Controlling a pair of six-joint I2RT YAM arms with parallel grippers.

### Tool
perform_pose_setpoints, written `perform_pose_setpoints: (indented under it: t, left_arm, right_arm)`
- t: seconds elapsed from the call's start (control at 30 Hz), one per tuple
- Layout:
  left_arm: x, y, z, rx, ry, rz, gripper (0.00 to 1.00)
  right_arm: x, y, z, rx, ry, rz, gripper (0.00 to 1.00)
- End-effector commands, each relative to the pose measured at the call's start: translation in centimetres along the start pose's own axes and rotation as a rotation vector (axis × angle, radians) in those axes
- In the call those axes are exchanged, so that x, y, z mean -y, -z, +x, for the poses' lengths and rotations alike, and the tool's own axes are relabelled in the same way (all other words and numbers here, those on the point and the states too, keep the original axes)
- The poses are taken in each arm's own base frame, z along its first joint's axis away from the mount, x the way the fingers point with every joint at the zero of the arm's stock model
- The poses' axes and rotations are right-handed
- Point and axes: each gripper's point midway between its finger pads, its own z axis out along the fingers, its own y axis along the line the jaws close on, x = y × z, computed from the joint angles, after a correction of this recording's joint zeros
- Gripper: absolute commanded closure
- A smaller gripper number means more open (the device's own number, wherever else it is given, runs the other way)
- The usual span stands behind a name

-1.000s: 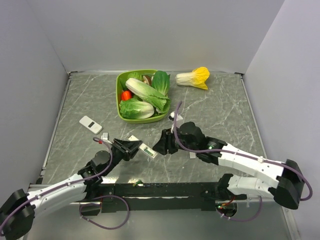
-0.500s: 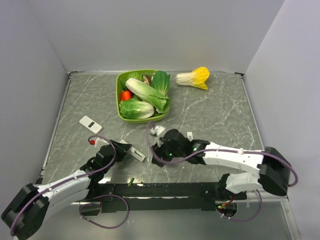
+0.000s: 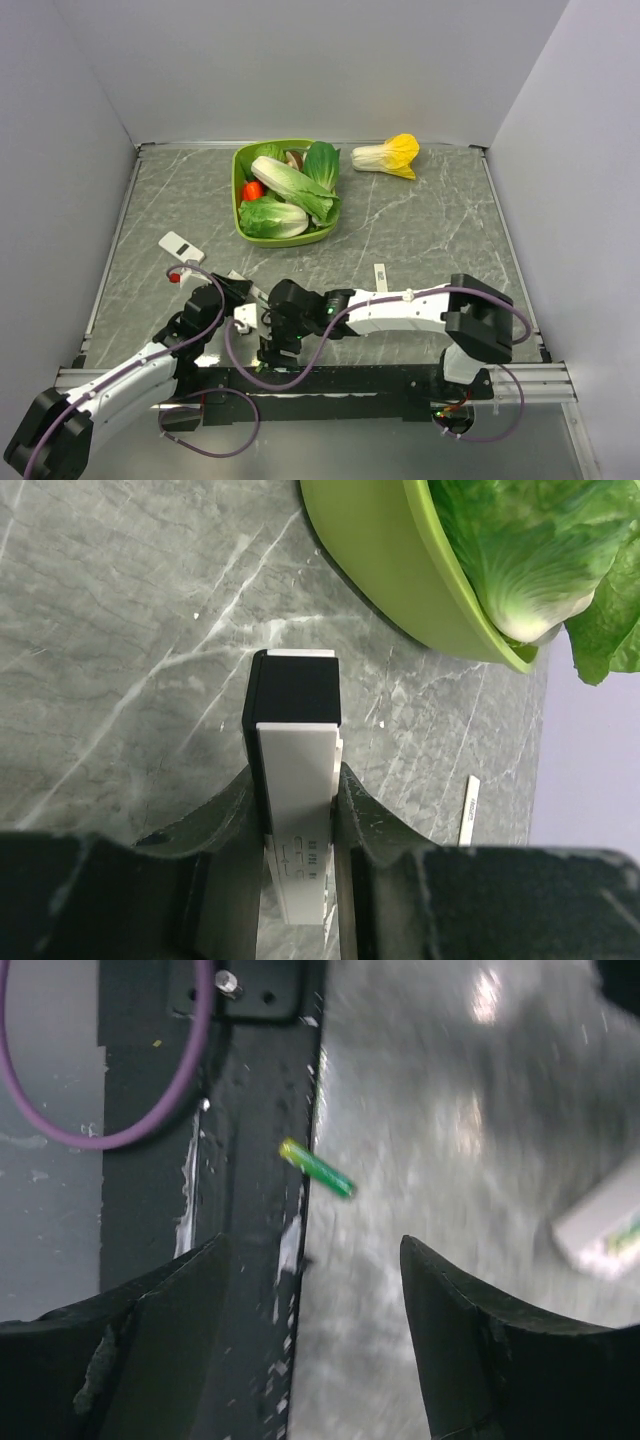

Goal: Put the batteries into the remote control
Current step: Pick up the battery from the center of the board.

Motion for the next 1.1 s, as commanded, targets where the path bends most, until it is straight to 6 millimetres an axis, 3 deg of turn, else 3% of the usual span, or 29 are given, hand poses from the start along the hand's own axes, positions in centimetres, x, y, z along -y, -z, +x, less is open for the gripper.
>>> perform_pose_setpoints:
  t: [0.0,0.33,0.57,0.7,0.8,1.03,1.07]
  left_arm:
    - [-2.3,0.0,0.3,-0.004,-0.067,-0.069,0.99]
    - [-2.3,0.0,0.9,-0.031,-0.068,-0.058,0.99]
    - [-2.2,0.0,1.1,-0.043,-0.064,-0.049,0.99]
    - [-2.1,0.0,1.3,-0.052,-0.066,-0.045,0.99]
    - [-2.1,0.0,1.4,-0.058,-0.065,-0.039,0.99]
    - [-1.8,0.0,1.7,-0.074,-0.068,-0.024,0.99]
    - [-1.6,0.0,1.7,-0.074,-0.066,-0.018,0.99]
  right_arm:
    - [-0.5,-1.7,-2.0,0.062,0.211,-0.087,0.24]
    - [-1.4,-4.4,-0.9,0.071,0.4,-0.216,0.28]
    - [-1.3,-6.1,-0.4,0.036,0.42,-0.265,0.49]
    - [-1.1,-6.7,0.0,0.023,0.421,-0.271,0.51]
    - [-1.2,-6.9,0.8,-0.005,0.415,-0.29,0.61]
    - [-1.0,-6.7,3.8,-0.072,0.389,-0.271,0.62]
    - [-0.6,-6.6,4.2,-0.09,0.389,-0.248,0.69]
